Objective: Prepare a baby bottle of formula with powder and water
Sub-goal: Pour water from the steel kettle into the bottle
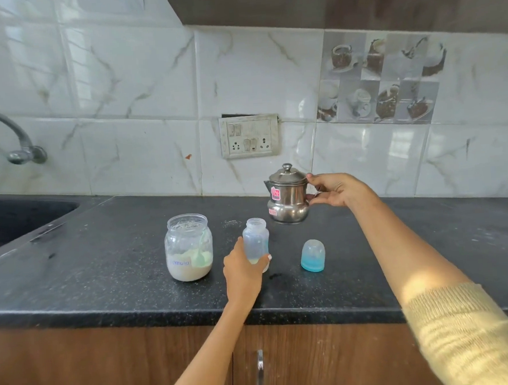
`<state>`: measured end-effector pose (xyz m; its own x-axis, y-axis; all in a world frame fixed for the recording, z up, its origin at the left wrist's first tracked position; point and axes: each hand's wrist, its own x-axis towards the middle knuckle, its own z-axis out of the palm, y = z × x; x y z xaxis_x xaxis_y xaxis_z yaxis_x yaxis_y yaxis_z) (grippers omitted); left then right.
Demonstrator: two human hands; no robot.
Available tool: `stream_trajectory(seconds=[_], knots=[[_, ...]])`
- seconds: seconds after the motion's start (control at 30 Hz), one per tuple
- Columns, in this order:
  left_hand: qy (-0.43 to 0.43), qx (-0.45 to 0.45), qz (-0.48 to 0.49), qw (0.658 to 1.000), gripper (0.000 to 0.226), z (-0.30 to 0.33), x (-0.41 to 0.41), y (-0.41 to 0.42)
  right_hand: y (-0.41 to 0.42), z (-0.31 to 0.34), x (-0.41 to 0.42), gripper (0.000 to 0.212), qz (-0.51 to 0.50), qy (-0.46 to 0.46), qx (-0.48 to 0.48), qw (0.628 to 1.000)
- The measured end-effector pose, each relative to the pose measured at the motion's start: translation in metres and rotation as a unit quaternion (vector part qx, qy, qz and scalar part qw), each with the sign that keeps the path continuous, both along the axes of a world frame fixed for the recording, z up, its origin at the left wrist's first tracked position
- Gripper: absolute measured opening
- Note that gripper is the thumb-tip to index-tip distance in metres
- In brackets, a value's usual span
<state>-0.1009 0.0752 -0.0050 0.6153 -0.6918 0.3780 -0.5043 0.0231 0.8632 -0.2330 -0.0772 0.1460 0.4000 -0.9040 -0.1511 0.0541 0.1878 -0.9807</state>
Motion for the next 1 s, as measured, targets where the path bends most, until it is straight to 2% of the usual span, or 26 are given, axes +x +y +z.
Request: stream_trajectory(seconds=[0.37,0.87,1.0], knots=[[-0.01,0.011,0.012,1.0,0.046,0.002,0.001,-0.001,0.037,-0.004,-0.017,0.011,0.037,0.106,-0.032,0.993],[-0.003,0.007,0.017,1.0,0.053,0.0,0.003,-0.004,0.044,0.007,-0.005,0.013,0.058,0.207,-0.064,0.975],[-0.003,0.011,0.018,1.0,0.055,0.0,0.003,-0.005,0.048,0.014,-0.003,0.038,0.053,0.231,-0.078,0.968]])
